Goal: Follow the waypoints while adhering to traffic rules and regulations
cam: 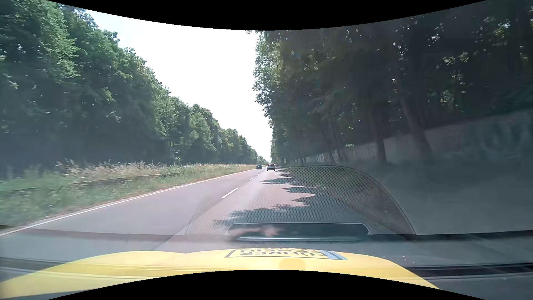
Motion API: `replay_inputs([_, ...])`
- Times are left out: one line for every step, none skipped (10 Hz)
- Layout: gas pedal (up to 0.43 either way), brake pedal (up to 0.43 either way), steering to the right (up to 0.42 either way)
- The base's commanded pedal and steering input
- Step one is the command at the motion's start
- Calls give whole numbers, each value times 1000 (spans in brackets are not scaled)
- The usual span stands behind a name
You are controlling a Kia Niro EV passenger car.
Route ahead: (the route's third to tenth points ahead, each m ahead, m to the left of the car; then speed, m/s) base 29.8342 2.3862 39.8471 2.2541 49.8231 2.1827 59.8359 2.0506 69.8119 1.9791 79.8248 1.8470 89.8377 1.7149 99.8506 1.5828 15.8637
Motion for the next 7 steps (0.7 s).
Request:
replay_inputs([87,0,-1])
replay_inputs([87,0,-1])
replay_inputs([87,0,-1])
replay_inputs([87,0,-1])
replay_inputs([87,0,-1])
replay_inputs([87,0,-1])
replay_inputs([87,0,-1])
